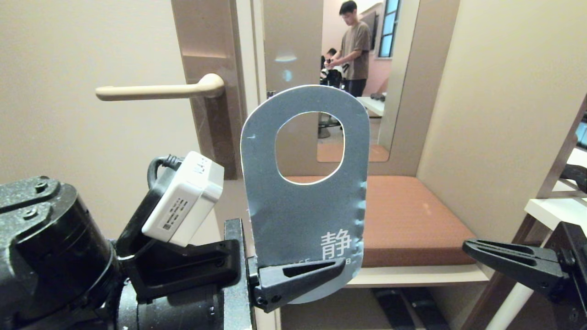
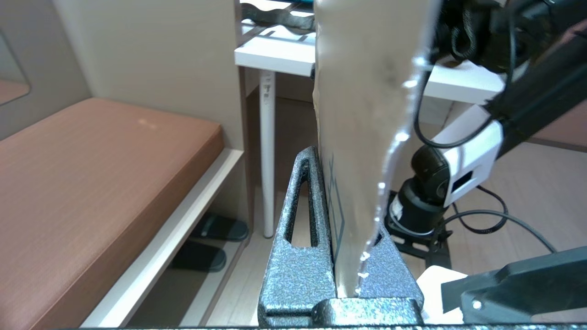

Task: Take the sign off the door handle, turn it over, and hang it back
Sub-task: Hang the sign back with the other side facing out

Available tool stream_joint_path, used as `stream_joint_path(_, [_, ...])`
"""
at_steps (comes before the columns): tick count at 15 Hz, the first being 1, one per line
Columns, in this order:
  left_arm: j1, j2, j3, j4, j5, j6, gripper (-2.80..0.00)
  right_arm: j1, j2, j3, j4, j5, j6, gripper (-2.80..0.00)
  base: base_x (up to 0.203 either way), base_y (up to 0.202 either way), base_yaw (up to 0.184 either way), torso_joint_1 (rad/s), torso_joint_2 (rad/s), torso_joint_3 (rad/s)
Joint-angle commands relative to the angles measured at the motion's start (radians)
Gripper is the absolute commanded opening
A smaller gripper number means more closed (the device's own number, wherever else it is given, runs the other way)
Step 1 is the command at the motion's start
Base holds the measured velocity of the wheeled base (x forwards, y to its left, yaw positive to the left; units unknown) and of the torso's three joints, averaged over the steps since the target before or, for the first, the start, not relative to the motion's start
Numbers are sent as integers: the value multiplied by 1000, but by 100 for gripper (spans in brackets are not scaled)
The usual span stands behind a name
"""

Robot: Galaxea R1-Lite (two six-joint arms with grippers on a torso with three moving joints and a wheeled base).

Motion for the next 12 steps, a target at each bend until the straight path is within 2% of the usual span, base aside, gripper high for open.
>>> stream_joint_path(1, [20,-9,10,-5,-2,-1,-280,-37,-58,54,-4,-21,-1,-280,0,0,0,0,0,0])
stream_joint_path(7, [48,-5,13,-3,-2,-1,-280,-222,-177,239,-4,-226,-1,-280,0,0,0,0,0,0])
stream_joint_path(12, [57,3,16,-2,-4,-1,-280,-319,-280,339,4,-360,-5,-280,0,0,0,0,0,0])
